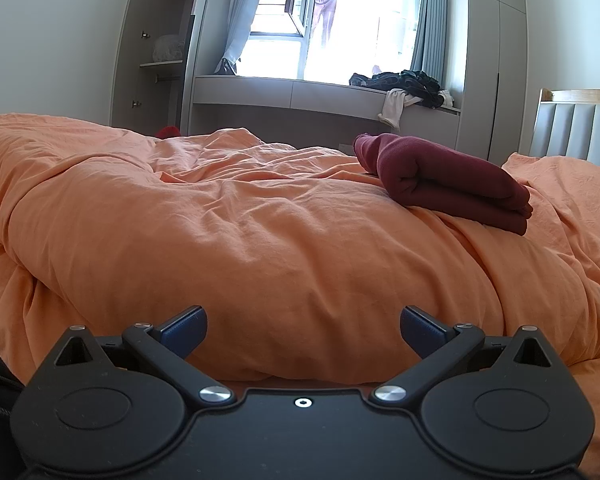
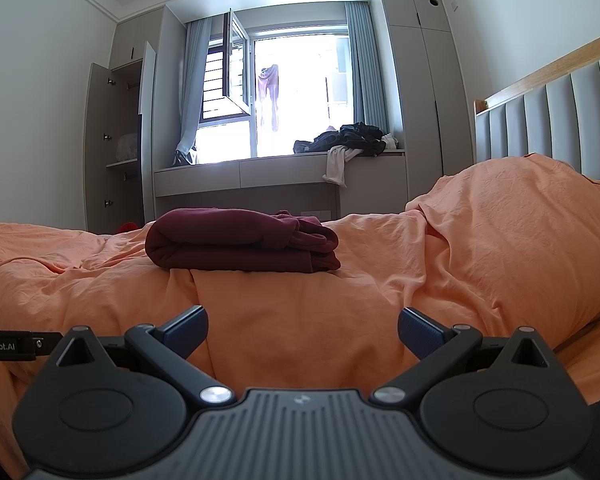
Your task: Fold small clothes
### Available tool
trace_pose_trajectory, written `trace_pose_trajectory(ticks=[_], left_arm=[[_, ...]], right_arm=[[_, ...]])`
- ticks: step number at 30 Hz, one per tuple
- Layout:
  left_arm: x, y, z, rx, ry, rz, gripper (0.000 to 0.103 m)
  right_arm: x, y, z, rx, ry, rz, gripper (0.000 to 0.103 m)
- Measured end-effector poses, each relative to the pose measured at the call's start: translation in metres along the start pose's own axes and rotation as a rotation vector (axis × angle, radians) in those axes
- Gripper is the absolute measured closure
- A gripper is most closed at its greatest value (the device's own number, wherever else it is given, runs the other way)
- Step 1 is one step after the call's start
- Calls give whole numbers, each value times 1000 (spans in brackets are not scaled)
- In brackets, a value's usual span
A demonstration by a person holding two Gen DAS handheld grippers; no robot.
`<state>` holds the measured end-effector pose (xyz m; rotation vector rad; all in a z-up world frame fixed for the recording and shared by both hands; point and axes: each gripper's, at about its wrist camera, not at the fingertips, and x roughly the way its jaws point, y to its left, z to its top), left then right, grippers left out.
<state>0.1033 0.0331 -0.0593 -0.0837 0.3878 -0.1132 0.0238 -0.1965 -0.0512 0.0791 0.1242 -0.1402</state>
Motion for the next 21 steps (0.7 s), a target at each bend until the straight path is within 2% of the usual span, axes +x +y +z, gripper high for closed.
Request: trace_pose_trajectory(ticks=[21], left_arm=[[-1, -2, 0, 8, 1, -2, 0]], right_arm=[[0, 0, 0, 0, 0, 0, 0]])
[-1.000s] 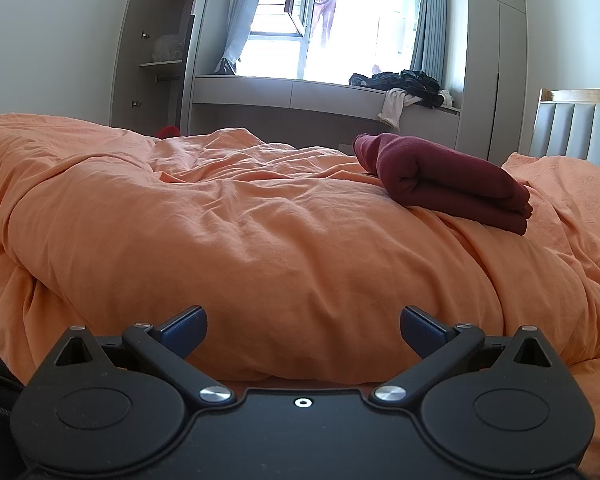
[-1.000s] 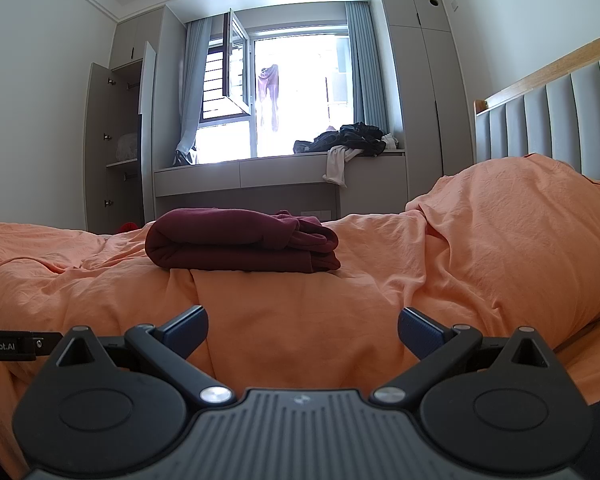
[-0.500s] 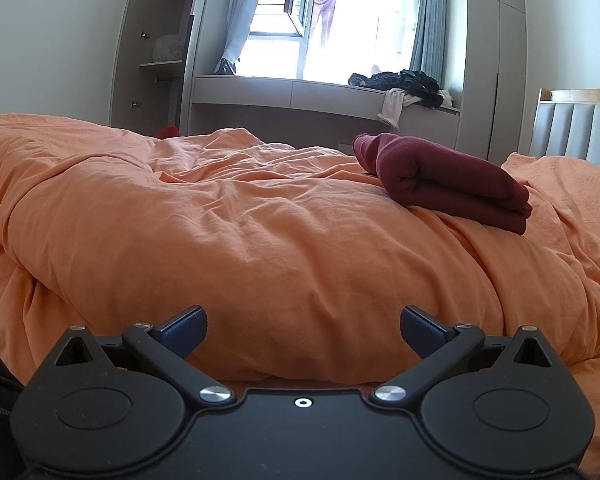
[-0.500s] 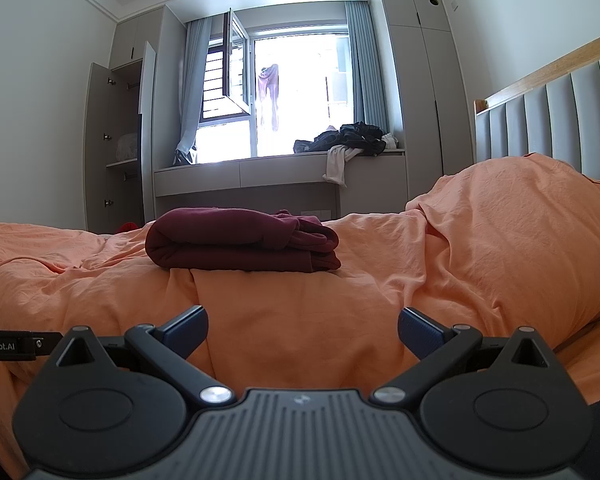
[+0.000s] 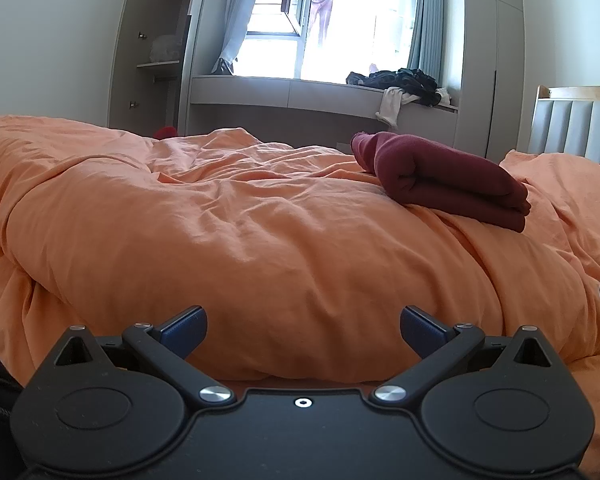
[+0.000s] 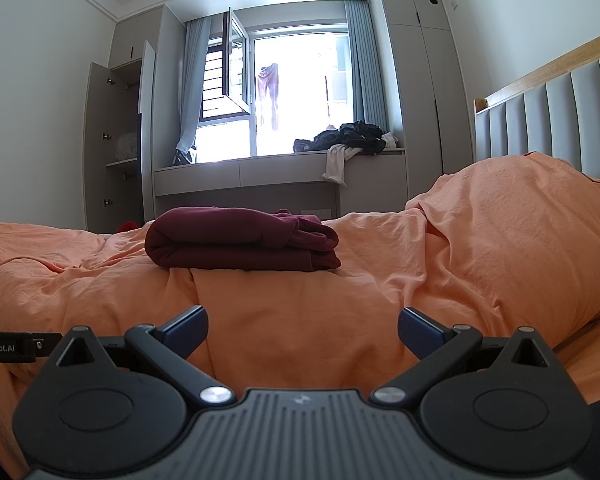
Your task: Fold small clothes
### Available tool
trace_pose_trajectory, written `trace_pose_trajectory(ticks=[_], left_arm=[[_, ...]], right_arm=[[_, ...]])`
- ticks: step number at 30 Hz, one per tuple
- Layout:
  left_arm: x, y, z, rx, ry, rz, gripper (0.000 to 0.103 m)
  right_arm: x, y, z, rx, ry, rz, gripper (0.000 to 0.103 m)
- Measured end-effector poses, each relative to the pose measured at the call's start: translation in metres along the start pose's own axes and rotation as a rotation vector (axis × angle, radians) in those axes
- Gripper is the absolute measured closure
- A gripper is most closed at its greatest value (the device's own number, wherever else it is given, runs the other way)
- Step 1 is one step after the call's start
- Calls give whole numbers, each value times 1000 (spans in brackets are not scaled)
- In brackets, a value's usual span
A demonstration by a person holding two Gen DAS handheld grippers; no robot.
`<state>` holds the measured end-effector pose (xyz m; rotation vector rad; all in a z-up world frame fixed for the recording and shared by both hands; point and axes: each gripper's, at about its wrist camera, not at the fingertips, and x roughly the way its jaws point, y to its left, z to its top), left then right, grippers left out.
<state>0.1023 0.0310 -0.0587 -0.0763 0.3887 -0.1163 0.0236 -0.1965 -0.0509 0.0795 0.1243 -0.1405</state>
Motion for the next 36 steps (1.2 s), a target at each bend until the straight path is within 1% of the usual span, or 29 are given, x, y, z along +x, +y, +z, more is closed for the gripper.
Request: trace_pose_trajectory(ticks=[8, 10, 12, 16, 21, 36], left_arm=[[0, 0, 0, 2, 3, 0, 0], [0, -1, -1, 7, 2, 15, 0], [1, -3, -1, 24, 14, 46, 0], [2, -7, -3, 60, 24, 69, 0], [-2, -11, -2, 92, -2, 72, 0], [-5, -15, -4, 127, -19, 74, 0]], right_arm=[[0, 0, 0, 0, 0, 1, 0], [0, 0, 0, 0, 0, 0, 0], [0, 0, 0, 1, 0, 0, 0], [0, 0, 0, 0, 0, 0, 0], [0, 0, 0, 0, 0, 0, 0], [0, 1, 0, 0, 1, 0, 0]])
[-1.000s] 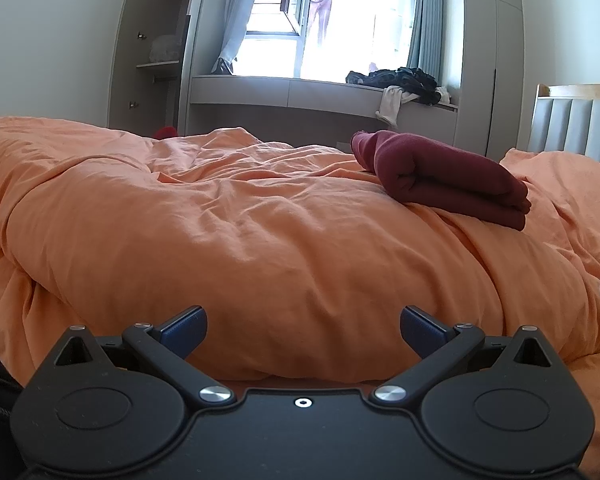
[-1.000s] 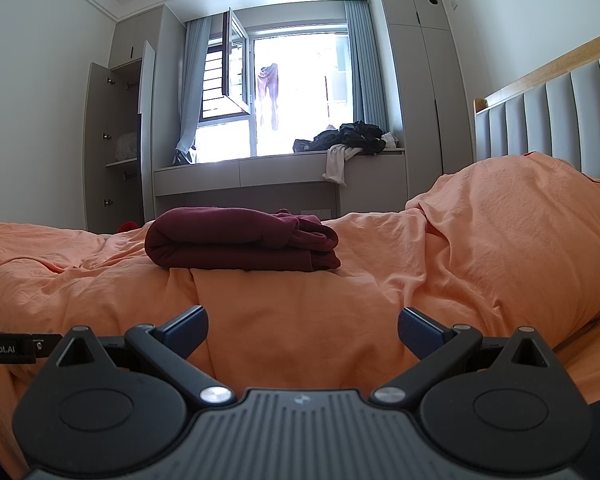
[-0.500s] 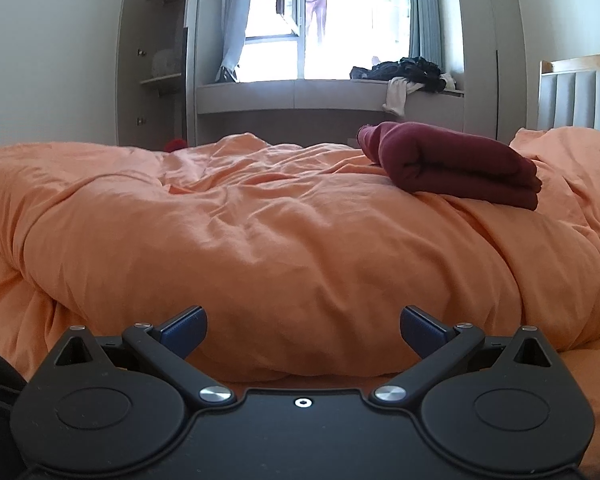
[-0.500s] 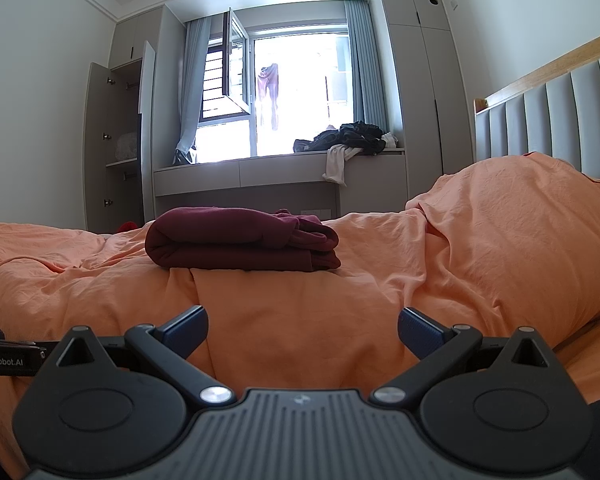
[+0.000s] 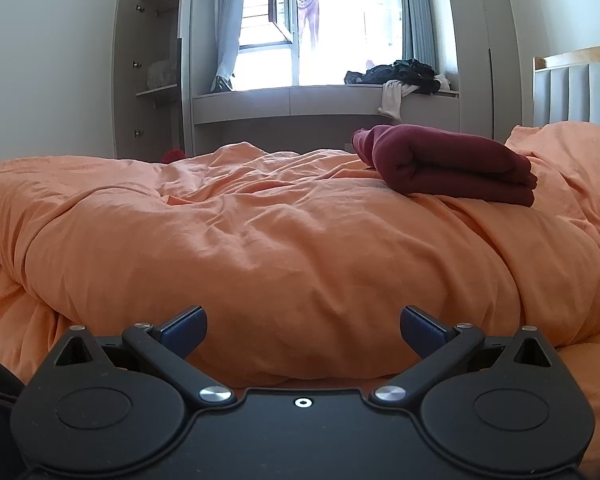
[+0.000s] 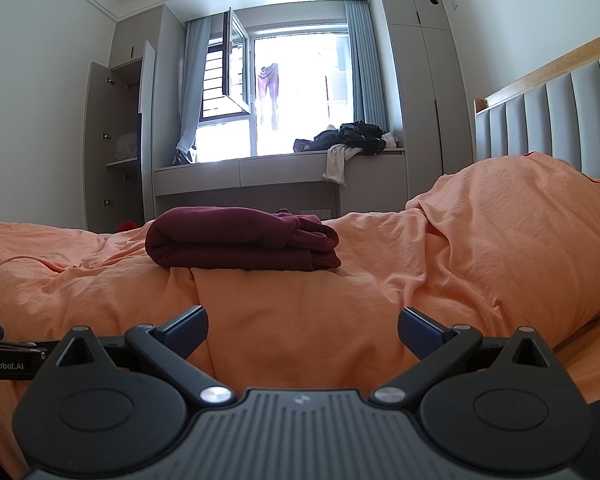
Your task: Fold small clothes
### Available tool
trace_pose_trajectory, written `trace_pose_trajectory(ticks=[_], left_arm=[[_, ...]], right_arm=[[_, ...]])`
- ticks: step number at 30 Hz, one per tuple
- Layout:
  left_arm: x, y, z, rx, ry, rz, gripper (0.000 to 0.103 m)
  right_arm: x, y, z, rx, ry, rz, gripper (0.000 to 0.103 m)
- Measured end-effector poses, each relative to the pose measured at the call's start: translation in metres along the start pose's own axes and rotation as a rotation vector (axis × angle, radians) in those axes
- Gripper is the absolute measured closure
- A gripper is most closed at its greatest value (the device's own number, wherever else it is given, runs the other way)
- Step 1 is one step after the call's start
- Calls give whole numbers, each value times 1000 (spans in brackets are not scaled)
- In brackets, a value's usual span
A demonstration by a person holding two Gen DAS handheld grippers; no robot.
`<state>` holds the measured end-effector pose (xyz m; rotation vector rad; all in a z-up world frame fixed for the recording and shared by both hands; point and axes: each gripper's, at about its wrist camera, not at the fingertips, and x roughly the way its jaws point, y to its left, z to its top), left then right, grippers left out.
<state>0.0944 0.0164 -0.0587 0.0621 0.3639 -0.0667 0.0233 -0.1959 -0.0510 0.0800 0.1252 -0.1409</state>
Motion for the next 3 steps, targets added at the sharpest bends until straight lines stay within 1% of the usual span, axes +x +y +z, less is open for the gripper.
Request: trace_pose_trajectory(ticks=[3], left_arm=[[0, -1, 0, 2, 2, 0, 0]], right_arm=[[0, 0, 0, -1, 0, 0, 0]])
